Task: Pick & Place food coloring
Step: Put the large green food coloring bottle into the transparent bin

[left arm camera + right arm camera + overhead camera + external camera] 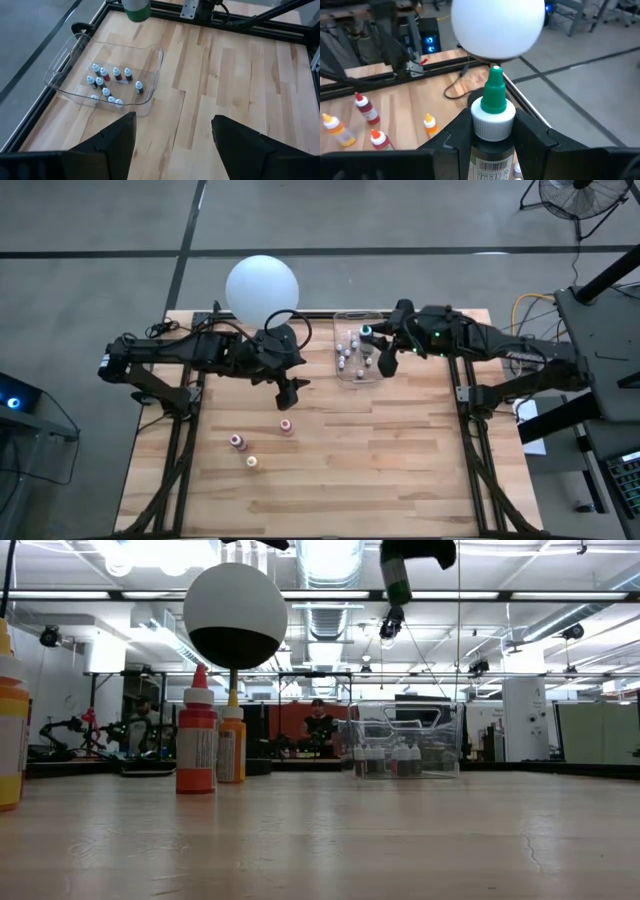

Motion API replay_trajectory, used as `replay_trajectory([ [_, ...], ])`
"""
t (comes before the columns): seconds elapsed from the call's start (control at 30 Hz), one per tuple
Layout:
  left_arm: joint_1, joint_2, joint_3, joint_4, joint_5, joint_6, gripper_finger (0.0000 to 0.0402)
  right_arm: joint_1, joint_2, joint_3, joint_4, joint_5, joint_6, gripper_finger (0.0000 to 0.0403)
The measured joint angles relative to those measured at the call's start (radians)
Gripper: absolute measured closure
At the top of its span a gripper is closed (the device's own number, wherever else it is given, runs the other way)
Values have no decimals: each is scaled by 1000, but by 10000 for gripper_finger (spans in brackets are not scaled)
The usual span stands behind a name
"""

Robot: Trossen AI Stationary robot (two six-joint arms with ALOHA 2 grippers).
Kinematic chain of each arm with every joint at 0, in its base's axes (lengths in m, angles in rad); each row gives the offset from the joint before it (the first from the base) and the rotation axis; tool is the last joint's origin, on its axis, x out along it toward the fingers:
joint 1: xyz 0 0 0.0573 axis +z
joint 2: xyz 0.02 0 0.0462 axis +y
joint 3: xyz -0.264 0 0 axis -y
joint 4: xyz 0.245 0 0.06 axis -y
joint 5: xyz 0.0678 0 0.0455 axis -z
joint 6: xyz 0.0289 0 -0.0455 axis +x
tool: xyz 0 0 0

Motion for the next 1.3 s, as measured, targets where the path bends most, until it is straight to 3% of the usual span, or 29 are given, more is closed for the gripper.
replay_trajectory([
  [0.73, 0, 0, 0, 0, -11, -1, 171, -53, -41, -447, 505, 132, 76, 296],
  [1.3, 0, 0, 0, 0, -11, -4, 171, -161, -39, -561, 682, 158, 77, 296],
])
